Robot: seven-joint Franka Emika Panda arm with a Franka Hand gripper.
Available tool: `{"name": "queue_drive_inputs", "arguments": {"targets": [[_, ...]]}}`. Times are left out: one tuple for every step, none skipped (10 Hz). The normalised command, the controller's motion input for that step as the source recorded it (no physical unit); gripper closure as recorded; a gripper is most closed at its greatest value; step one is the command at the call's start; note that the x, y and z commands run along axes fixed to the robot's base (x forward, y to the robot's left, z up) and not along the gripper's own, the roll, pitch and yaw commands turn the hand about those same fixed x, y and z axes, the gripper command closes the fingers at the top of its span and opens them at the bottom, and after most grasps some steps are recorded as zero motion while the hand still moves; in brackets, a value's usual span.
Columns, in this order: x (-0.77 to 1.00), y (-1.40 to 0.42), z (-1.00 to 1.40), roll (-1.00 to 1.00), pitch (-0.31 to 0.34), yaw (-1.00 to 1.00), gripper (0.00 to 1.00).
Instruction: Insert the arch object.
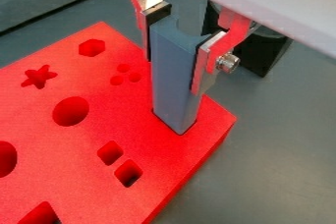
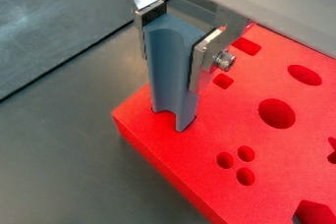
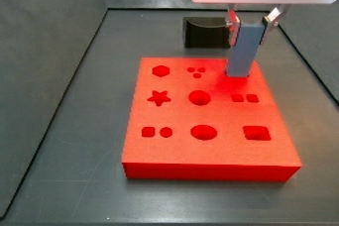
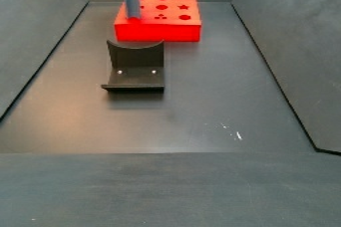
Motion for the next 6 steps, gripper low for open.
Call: {"name": "queue_drive_inputs", "arguments": {"targets": [[0.00,0.00,-0.28,0.00,-0.071,0.00,1.00],[-0.03,0.00,-0.40,0.05,-0.097,0.00,1.00],[0.00,-0.01,-0.48,0.09,-0.076,0.00,1.00],[0.00,-0.02,-0.51,0.10,-0.046,0.00,1.00],[0.00,-0.03,-0.55,0.12,-0.013,0.00,1.00],[0.02,-0.03,-0.62,0.15,-0.016,0.00,1.00]]}}
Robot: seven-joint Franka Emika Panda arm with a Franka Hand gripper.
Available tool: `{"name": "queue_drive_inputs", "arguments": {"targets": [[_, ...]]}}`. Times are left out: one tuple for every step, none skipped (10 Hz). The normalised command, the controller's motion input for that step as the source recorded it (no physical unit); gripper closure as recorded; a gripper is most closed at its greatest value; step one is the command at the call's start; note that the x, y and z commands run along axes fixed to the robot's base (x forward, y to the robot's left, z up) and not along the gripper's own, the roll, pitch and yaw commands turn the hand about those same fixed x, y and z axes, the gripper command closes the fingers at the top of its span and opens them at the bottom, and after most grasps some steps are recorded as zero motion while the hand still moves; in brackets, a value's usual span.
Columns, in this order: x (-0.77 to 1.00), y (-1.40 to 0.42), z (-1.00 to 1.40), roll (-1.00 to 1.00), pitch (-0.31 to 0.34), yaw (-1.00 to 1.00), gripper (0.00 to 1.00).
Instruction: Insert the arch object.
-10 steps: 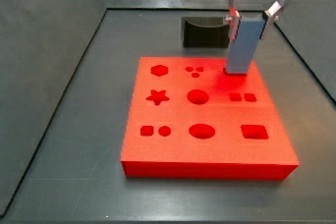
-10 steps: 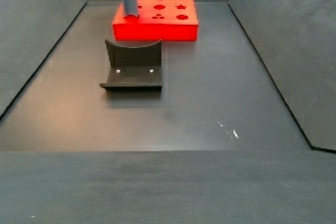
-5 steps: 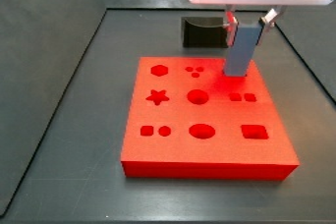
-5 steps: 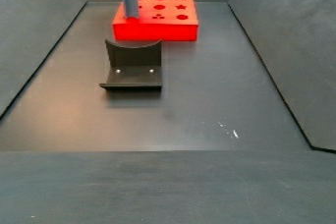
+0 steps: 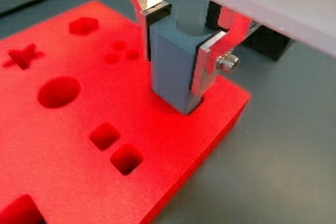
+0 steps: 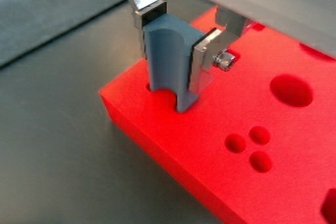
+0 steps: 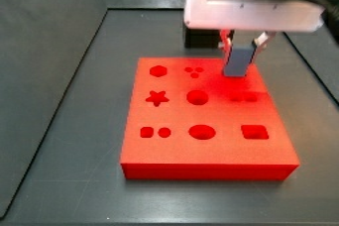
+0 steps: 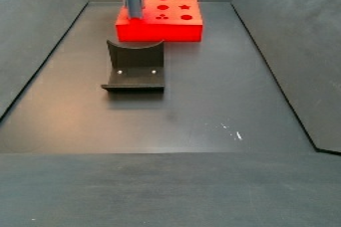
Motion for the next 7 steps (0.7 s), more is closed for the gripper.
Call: {"name": "queue_drive_inputs", "arguments": {"targets": [[0.03,-0.04,-0.66,0.15,-0.024,0.00,1.00],[0.04,-0.04,-0.71,0.13,-0.043,0.00,1.00],[0.12,-0.04,-0.64,0.10,-0.060,0.00,1.00],[0.16,-0.04,-0.53,0.06,-0.053,0.00,1.00],[0.19,-0.03,-0.46,0.04,-0.049,0.00,1.00],[0.11,0.00,-0.15,0.02,0.000,0.00,1.00],[0.00,0.00,0.00,0.00,0.000,0.00,1.00]]}}
